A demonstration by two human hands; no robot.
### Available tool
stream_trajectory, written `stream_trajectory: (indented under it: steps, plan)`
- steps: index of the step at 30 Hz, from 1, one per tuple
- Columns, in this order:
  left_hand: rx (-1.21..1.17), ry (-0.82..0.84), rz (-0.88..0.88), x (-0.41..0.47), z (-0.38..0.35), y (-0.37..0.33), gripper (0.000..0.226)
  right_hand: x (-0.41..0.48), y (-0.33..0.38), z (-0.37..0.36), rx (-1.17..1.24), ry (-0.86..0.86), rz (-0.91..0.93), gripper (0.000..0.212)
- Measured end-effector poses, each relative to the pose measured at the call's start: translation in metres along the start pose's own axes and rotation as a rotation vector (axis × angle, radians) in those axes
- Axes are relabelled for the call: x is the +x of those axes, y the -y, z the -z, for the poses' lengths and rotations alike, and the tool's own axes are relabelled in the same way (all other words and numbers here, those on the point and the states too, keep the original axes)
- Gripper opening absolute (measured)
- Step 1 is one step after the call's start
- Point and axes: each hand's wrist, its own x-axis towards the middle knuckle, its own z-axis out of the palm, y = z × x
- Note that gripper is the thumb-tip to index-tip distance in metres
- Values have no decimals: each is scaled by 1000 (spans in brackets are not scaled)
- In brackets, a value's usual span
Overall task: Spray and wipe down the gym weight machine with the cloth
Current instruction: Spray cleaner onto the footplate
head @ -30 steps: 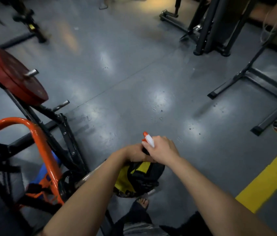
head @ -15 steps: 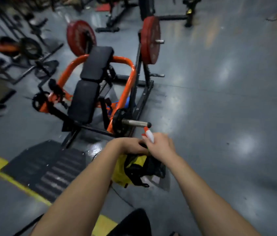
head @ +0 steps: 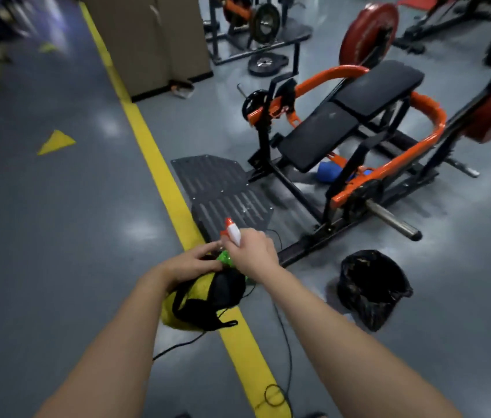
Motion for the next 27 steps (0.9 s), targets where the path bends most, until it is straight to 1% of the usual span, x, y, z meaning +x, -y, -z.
stream_trajectory:
  steps: [1,4,6,7,8,9,10,11,12,13,14,15,17,19,21,23,25,26,27]
  plan:
    - [-30,-6,8,-12,16,21,61,1,16,-21,9,18,6,41]
    - [-173,-16,116,-59,80,104,53,-3,73,-95,9,60,26,41]
    - [-243,-24,179,-98,123,148,59,-5,109,-141,-13,96,12,43]
    - [-264,-32,191,-118,145,169,67,-5,130,-165,-24,110,12,44]
    - [-271,-33,196,-133,162,188,73,-5,147,-186,-38,112,10,46]
    - [-271,-31,221,-148,177,206,71,-5,164,-206,-40,122,-4,48]
    - [-251,-52,245,-156,193,224,62,-3,180,-226,-24,118,-11,49]
    - [-207,-72,255,-163,203,233,57,-1,193,-242,7,104,-28,48]
    - [-146,-78,260,-161,207,238,63,0,197,-251,36,81,-47,47]
    - [-101,-81,255,-160,213,246,76,2,207,-262,57,61,-60,46]
    - [-76,-52,233,-156,219,250,88,7,216,-269,73,33,-78,46]
    - [-74,-14,202,-149,217,250,92,11,218,-270,85,9,-94,46]
    - [-99,29,139,-135,212,241,84,22,220,-266,78,-35,-121,47]
    - [-114,19,71,-115,206,234,75,34,217,-257,79,-91,-147,48]
    - [-151,4,48,-94,204,228,70,50,207,-250,111,-117,-182,50]
    - [-204,10,37,-68,207,224,73,68,197,-244,203,-140,-199,44]
    - [-230,33,48,-43,213,220,73,88,186,-234,363,-154,-169,43]
    - [-241,41,53,-29,221,217,70,102,182,-228,463,-125,-126,43]
    - [-250,39,58,-26,225,218,69,106,180,-222,527,-60,-62,42]
